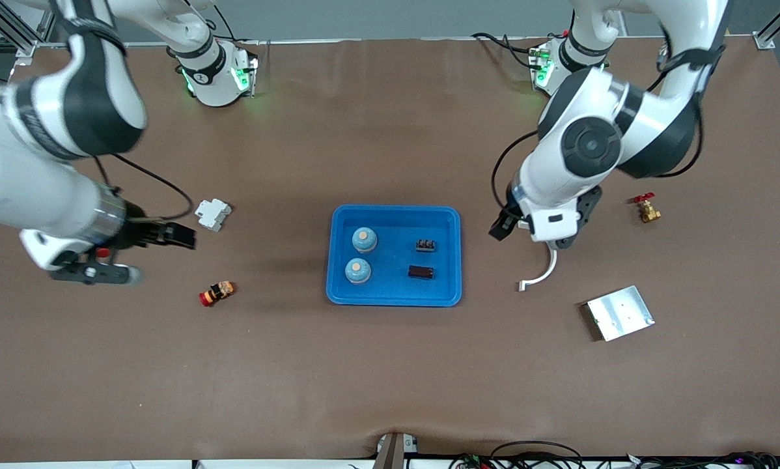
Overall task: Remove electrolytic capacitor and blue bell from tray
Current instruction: 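Reach the right gripper toward the bells while the left gripper reaches the capacitors, then grasp a blue bell with the right gripper while the left gripper grasps a capacitor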
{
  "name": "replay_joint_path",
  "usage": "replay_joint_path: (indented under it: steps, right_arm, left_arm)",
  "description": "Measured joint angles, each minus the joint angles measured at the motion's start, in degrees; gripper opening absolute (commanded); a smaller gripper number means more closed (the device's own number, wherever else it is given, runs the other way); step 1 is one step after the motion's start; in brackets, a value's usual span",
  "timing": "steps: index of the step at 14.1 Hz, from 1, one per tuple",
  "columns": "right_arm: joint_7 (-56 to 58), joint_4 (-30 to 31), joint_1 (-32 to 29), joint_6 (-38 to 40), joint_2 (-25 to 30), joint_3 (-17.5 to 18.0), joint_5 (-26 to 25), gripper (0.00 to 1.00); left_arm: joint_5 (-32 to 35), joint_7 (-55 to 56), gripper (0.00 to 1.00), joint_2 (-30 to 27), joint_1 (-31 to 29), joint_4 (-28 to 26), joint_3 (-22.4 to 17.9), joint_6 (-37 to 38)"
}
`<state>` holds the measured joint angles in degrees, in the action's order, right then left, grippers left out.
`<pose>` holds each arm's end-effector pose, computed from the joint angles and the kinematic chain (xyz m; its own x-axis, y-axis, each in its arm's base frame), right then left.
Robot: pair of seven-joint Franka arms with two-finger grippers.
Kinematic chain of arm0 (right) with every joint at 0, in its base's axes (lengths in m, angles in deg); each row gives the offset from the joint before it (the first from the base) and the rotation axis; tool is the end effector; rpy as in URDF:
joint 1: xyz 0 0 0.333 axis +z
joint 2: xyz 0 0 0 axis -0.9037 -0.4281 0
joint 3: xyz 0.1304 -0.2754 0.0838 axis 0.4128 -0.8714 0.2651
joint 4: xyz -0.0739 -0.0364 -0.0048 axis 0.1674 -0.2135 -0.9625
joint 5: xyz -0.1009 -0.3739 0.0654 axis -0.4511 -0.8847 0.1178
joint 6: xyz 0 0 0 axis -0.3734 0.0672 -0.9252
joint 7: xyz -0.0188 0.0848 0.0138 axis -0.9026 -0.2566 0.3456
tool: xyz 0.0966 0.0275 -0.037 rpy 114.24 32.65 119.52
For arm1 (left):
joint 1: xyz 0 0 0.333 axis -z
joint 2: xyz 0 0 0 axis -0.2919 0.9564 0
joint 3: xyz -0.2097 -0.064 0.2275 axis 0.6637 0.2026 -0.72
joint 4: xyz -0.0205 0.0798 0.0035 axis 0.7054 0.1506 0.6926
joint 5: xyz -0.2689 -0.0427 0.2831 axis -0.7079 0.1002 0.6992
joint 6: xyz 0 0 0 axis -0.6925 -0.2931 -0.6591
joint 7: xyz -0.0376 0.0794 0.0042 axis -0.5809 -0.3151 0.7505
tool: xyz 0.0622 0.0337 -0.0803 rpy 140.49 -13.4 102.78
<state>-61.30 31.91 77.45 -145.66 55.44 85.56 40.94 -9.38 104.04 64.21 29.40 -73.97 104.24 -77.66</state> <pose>0.6370 0.1434 0.4839 0.9894 -0.0968 -0.1081 -0.1034 -0.9930 -0.0574 0.5653 -0.3061 0.4245 0.5132 0.8488 -0.1268 0.8389 -0.5274 -0.1349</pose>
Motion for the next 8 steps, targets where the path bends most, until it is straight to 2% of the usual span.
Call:
replay_joint_path:
  steps: [4, 8]
  right_arm:
    - [-9.08, 0.04, 5.07, -3.23, -4.29, 0.88, -0.06, 1.00]
    - [-16.41, 0.08, 8.65, -9.89, -9.73, 3.96, -0.06, 1.00]
  left_arm:
    - [0.00, 7.90, 1.00, 4.54, 1.74, 0.11, 0.00, -5.93]
    - [1.48, 16.19, 1.00, 8.71, 4.52, 1.11, -0.03, -9.97]
